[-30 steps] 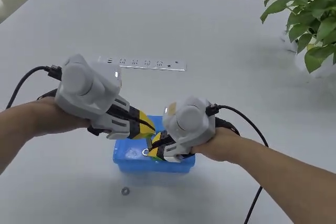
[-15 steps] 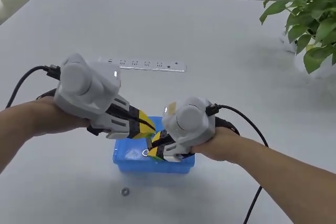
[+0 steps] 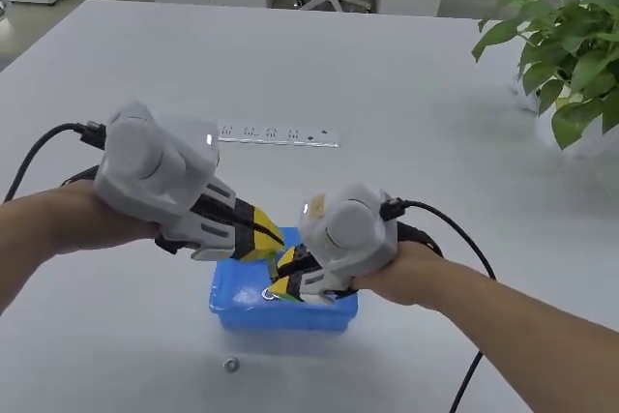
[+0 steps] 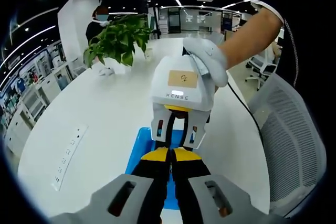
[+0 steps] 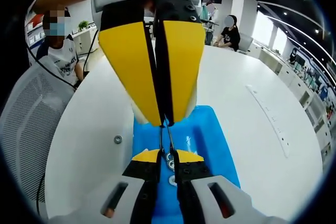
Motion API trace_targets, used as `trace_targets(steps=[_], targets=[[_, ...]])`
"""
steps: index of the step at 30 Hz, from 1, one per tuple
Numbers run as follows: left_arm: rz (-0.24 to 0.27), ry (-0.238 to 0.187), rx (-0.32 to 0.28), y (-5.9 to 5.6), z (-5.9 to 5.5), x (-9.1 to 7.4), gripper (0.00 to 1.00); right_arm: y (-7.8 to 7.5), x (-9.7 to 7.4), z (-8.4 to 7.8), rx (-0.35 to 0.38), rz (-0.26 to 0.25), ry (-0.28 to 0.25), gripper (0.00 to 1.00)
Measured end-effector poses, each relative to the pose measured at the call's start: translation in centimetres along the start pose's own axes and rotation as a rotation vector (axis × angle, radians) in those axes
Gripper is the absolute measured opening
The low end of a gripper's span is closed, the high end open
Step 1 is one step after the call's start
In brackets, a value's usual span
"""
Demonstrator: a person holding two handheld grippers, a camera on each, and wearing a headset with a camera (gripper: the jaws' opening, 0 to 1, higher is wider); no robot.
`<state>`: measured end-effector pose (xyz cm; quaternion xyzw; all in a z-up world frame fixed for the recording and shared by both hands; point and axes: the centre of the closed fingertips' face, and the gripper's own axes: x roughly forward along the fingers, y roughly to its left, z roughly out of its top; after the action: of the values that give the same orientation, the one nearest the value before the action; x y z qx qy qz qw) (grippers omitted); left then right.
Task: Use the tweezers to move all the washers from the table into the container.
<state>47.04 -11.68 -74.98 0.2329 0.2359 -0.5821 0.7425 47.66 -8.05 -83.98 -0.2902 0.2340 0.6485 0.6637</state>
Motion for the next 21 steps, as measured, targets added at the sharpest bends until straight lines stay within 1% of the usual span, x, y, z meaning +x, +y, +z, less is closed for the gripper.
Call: trace_targets(steps=[6,8,15,21], targets=[[0.006,-0.001,0.014,-0.3,0.6,-0.7,0.05,0.2,-0.6,0.9,-0.01,-0.011,-0.01,0.12],[0.007,0.002,0.018,-0.5,0.8,-1.1,0.05,0.4,-0.8,1.2,-0.01,-0.013,-0.014,0.12],[0.013,0.01,0.03,-1.4,0.9,-2.0,0.05,1.3,-1.1,1.9,-0.03,-0.015,-0.018,0.12],[0.019,0.009,0.036,-2.0,1.1,-2.6,0.05,2.0,-1.3,2.4,-0.039,-0.016,-0.025,0.12]])
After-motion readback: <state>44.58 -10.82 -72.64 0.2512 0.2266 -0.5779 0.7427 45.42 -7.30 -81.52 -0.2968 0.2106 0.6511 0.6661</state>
